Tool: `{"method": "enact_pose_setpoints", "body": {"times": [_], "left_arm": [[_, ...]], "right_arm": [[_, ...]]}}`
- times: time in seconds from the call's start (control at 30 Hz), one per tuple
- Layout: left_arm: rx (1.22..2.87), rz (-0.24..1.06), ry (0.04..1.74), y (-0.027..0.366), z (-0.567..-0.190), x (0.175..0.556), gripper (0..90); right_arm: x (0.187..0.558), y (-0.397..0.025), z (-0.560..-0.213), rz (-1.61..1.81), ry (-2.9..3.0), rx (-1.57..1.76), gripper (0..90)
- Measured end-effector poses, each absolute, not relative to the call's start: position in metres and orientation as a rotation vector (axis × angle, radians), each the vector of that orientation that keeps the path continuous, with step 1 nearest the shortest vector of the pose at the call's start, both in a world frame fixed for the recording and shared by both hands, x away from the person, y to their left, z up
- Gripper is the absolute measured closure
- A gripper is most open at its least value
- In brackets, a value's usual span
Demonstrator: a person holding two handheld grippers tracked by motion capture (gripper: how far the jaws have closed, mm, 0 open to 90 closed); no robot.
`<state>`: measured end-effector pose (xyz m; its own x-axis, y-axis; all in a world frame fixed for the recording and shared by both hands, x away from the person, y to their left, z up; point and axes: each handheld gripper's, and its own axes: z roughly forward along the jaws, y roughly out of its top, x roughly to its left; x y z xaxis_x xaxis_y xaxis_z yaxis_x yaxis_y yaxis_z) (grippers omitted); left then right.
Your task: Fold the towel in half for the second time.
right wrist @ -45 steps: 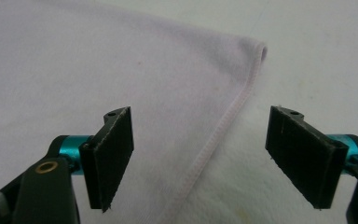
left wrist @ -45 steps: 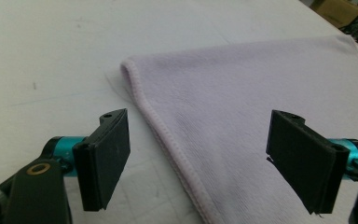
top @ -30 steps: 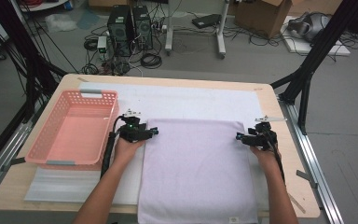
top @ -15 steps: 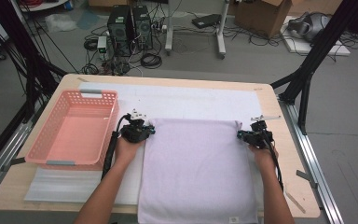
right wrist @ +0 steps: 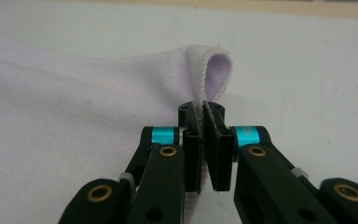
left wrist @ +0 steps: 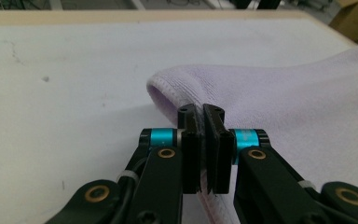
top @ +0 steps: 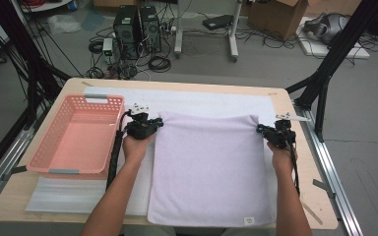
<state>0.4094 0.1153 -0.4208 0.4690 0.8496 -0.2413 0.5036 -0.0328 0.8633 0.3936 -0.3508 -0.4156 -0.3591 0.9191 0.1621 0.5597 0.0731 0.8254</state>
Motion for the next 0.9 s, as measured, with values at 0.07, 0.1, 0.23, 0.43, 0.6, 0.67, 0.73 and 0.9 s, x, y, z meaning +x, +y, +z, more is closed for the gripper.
{"method": "enact_pose_setpoints", "body": {"times": [0.07,0.1,0.23,0.43,0.6,0.67,0.73,0.9], "left_arm": [[1.712,0.417,1.161,0.117,-0.42,0.407,85.7],[1.717,0.399,1.153,0.118,-0.42,0.405,85.6],[1.71,0.386,1.139,0.121,-0.416,0.396,85.6],[1.738,0.391,1.079,0.123,-0.411,0.376,85.6],[1.745,0.386,1.031,0.124,-0.413,0.354,85.6],[1.739,0.371,1.017,0.126,-0.416,0.346,85.5],[1.765,0.36,1.0,0.126,-0.418,0.338,85.4],[1.799,0.332,0.991,0.129,-0.43,0.32,85.4]], "right_arm": [[0.392,-0.352,-0.414,1.228,1.955,1.465,86.4],[0.39,-0.351,-0.414,1.229,1.966,1.458,86.4],[0.379,-0.352,-0.41,1.249,1.986,1.412,86.4],[0.36,-0.358,-0.405,1.301,2.015,1.373,86.3],[0.342,-0.362,-0.407,1.329,2.039,1.338,86.3],[0.334,-0.364,-0.409,1.336,2.047,1.331,86.3],[0.326,-0.365,-0.412,1.332,2.063,1.315,86.3],[0.307,-0.366,-0.423,1.333,2.094,1.303,86.4]]}}
